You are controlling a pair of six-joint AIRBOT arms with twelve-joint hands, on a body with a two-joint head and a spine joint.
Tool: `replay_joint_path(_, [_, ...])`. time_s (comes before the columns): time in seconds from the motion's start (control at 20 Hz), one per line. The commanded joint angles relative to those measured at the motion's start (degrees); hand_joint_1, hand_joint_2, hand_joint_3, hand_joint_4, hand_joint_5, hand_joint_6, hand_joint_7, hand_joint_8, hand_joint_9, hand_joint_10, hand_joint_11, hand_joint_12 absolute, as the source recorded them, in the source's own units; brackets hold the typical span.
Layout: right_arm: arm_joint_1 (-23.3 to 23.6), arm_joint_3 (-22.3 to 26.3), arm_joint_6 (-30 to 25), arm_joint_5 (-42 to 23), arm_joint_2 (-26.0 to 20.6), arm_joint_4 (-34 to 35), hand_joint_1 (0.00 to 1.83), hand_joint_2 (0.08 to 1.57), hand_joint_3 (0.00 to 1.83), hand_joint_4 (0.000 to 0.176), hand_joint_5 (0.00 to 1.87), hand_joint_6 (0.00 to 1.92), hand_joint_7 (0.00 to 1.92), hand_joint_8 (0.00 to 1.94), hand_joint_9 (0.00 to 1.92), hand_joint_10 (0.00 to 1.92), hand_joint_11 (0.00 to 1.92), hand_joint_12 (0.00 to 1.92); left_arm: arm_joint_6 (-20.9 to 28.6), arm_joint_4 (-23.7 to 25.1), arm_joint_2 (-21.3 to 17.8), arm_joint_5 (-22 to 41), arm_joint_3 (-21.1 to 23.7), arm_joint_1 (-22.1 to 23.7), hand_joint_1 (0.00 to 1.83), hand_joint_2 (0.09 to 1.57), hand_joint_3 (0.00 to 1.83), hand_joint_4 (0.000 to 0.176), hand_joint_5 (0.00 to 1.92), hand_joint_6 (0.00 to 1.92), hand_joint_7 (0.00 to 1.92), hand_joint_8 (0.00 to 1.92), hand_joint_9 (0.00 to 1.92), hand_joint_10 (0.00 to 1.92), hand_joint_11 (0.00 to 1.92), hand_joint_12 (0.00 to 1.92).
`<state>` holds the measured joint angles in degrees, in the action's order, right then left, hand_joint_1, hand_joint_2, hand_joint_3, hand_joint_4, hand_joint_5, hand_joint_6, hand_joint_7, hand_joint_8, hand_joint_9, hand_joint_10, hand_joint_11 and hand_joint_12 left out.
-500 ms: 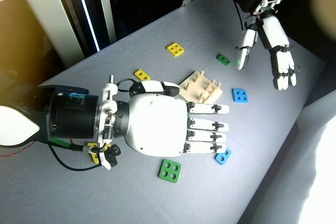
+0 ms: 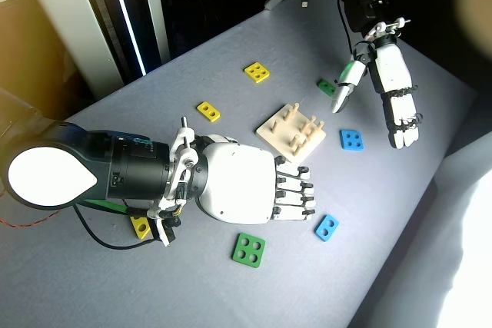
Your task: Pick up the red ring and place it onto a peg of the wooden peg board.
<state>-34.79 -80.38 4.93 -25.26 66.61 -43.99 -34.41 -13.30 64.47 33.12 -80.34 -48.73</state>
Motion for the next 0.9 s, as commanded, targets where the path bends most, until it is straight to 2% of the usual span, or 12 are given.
replay_joint_path(0.0, [0.5,-0.3,-0.6,-4.1,0.3,1.9,0.73,0.90,0.00,0.026,0.29,0.01,0.24,0.00,0.16,0.04,0.00,0.56,0.2,-0.4,0.1,6.5,-0.3,0.6,0.42,0.99,0.01,0.176,0.00,0.00,0.00,0.00,0.00,0.00,0.00,0.00])
replay_joint_path(0.15, [0.5,-0.5,-0.7,-4.1,0.6,1.9,0.70,0.90,0.00,0.038,0.30,0.01,0.24,0.00,0.15,0.02,0.00,0.54,0.2,-0.3,0.2,6.5,-0.3,0.8,0.42,1.00,0.01,0.166,0.00,0.00,0.00,0.00,0.00,0.00,0.00,0.00])
replay_joint_path(0.2, [0.5,-0.7,-0.7,-4.0,0.8,1.9,0.69,0.90,0.00,0.020,0.29,0.00,0.22,0.00,0.14,0.02,0.00,0.54,0.2,-0.1,0.2,6.5,-0.4,0.9,0.41,1.00,0.01,0.163,0.00,0.00,0.00,0.00,0.00,0.00,0.00,0.00])
replay_joint_path(0.25, [0.5,-1.0,-0.7,-3.8,1.1,1.9,0.70,0.90,0.00,0.017,0.29,0.00,0.21,0.00,0.13,0.01,0.00,0.50,0.2,0.0,0.2,6.5,-0.4,1.0,0.42,1.00,0.01,0.159,0.00,0.00,0.00,0.00,0.00,0.00,0.00,0.00])
replay_joint_path(0.3, [0.5,-1.4,-0.9,-3.6,1.5,1.9,0.71,0.90,0.00,0.007,0.30,0.00,0.20,0.00,0.12,0.01,0.00,0.48,0.2,0.0,0.3,6.5,-0.4,1.1,0.42,1.00,0.01,0.168,0.00,0.00,0.00,0.00,0.00,0.00,0.00,0.00])
replay_joint_path(0.35, [0.5,-1.9,-1.4,-3.4,2.0,1.6,0.72,0.91,0.00,0.007,0.30,0.00,0.20,0.00,0.12,0.00,0.00,0.44,0.2,0.0,0.3,6.5,-0.4,1.1,0.43,1.00,0.01,0.174,0.00,0.00,0.00,0.00,0.00,0.00,0.00,0.00])
replay_joint_path(0.45, [0.4,-2.8,-2.5,-3.1,2.8,0.8,0.74,0.92,0.01,0.010,0.30,0.00,0.18,0.00,0.10,0.00,0.00,0.37,0.3,0.2,0.3,6.5,-0.4,1.2,0.44,1.01,0.01,0.168,0.00,0.00,0.00,0.00,0.00,0.00,0.00,0.00])
replay_joint_path(0.5, [0.4,-3.1,-2.6,-2.7,3.1,0.5,0.76,0.93,0.01,0.027,0.31,0.00,0.19,0.00,0.11,0.01,0.00,0.46,0.3,0.3,0.3,6.5,-0.4,1.4,0.46,1.01,0.01,0.169,0.00,0.00,0.00,0.00,0.00,0.00,0.00,0.00])
replay_joint_path(0.65, [0.3,-3.7,-2.6,-1.6,3.7,-0.1,0.78,0.94,0.00,0.040,0.34,0.01,0.20,0.00,0.13,0.01,0.00,0.58,0.4,0.6,0.3,6.5,-0.4,1.6,0.43,1.01,0.00,0.176,0.00,0.00,0.00,0.00,0.00,0.00,0.00,0.00])
replay_joint_path(0.75, [0.1,-4.3,-3.2,-1.4,4.3,-0.3,0.80,0.94,0.00,0.034,0.35,0.01,0.22,0.00,0.14,0.01,0.00,0.55,0.5,0.7,0.4,6.5,-0.4,1.6,0.44,1.01,0.01,0.176,0.00,0.00,0.00,0.00,0.00,0.00,0.00,0.00])
replay_joint_path(0.8, [-0.1,-4.9,-3.8,-1.4,4.8,-0.5,0.81,0.94,0.00,0.040,0.36,0.01,0.22,0.00,0.14,0.01,0.00,0.55,0.5,0.7,0.4,6.5,-0.4,1.6,0.44,1.02,0.01,0.168,0.00,0.00,0.00,0.00,0.00,0.00,0.00,0.00])
replay_joint_path(0.85, [-0.3,-5.4,-4.5,-1.3,5.2,-0.7,0.81,0.94,0.00,0.033,0.39,0.02,0.24,0.01,0.15,0.01,0.00,0.55,0.5,0.7,0.4,6.5,-0.4,1.6,0.43,1.02,0.01,0.167,0.00,0.00,0.00,0.00,0.00,0.00,0.00,0.00])
